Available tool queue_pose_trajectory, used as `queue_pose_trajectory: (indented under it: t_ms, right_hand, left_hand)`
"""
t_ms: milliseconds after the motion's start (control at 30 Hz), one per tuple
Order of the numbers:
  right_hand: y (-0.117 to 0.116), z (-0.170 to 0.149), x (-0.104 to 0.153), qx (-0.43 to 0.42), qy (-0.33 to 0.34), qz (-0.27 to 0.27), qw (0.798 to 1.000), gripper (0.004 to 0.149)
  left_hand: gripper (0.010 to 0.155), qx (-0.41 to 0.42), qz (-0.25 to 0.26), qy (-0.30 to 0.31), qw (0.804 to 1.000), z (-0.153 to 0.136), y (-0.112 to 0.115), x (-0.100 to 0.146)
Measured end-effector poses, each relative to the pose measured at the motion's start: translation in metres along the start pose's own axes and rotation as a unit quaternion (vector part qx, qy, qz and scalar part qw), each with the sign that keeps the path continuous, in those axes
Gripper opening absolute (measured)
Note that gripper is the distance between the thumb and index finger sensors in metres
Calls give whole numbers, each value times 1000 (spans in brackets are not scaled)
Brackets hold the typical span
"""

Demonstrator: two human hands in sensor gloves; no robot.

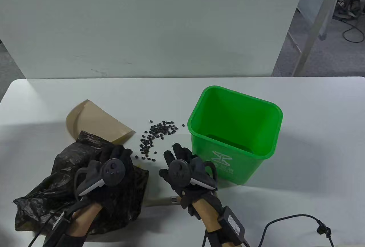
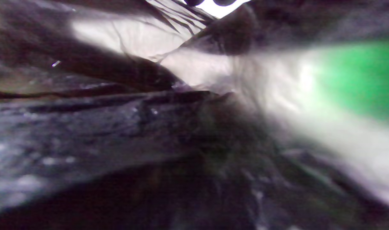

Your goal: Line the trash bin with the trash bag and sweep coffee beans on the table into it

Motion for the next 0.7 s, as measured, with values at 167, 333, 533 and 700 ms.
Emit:
queue_pose_trajectory:
  t_ms: [167, 333, 533, 700]
  right_hand:
    - [0, 0, -1, 1, -1, 4, 1000, 68]
    - [-1, -2, -3, -8, -8, 4, 1000, 68]
    - [-3, -4, -3, -7, -13, 15, 1000, 68]
    - [-3, -4, -2, -5, -10, 22, 1000, 68]
  left_hand:
    - [76, -1, -2, -5, 1000, -2, 0, 0]
    - [77, 11, 2, -6, 1000, -2, -3, 1]
    - [79, 73, 6, -10, 997, -7, -5, 3]
    - [97, 84, -87, -7, 993, -2, 11, -4]
Point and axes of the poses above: the tracker on the back of each hand, its own z axis roughly to the thumb side, its own x axis roughly from the fingertips to the wrist, y = z × x, the point moved 1 cm from there along -x, roughly from the wrist to the fingertips, and after that the axes turned 7 degrees about y, right-handed, at the moved point
